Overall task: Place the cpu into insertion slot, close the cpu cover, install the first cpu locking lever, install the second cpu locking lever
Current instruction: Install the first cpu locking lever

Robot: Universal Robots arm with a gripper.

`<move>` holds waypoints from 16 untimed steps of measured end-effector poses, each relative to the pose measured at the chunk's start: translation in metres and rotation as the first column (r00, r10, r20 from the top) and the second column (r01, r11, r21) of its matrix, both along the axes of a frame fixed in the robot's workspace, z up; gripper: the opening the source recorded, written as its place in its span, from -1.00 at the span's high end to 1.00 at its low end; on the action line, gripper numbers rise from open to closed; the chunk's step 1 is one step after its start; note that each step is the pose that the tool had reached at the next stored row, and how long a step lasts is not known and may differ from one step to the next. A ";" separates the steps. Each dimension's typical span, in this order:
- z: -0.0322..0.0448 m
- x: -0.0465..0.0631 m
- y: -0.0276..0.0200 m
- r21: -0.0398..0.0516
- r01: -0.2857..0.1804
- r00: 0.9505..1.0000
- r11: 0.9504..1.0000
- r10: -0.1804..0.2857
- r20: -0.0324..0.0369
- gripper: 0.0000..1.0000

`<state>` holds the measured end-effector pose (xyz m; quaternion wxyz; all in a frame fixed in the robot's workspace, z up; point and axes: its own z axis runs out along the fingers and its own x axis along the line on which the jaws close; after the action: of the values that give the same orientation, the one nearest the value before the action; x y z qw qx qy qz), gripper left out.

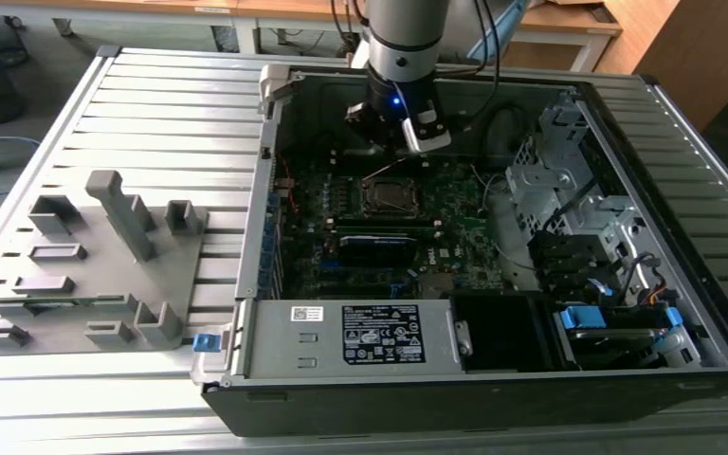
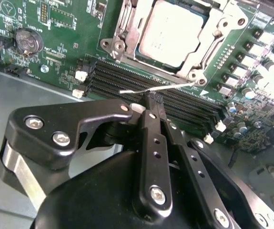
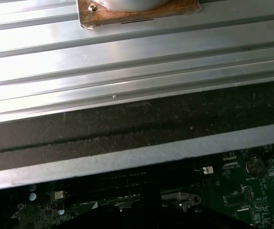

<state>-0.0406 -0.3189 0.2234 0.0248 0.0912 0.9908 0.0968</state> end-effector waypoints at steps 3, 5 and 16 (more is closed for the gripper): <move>-0.0042 0.000 0.0000 0.000 0.000 1.000 1.000 0.000 0.001 0.80; -0.0068 0.001 0.0000 0.000 0.000 1.000 1.000 0.000 0.001 0.80; -0.0181 0.009 -0.0001 0.000 0.026 1.000 1.000 -0.026 0.001 0.80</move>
<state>-0.0321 -0.3190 0.2053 0.0265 0.1042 0.9895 0.0965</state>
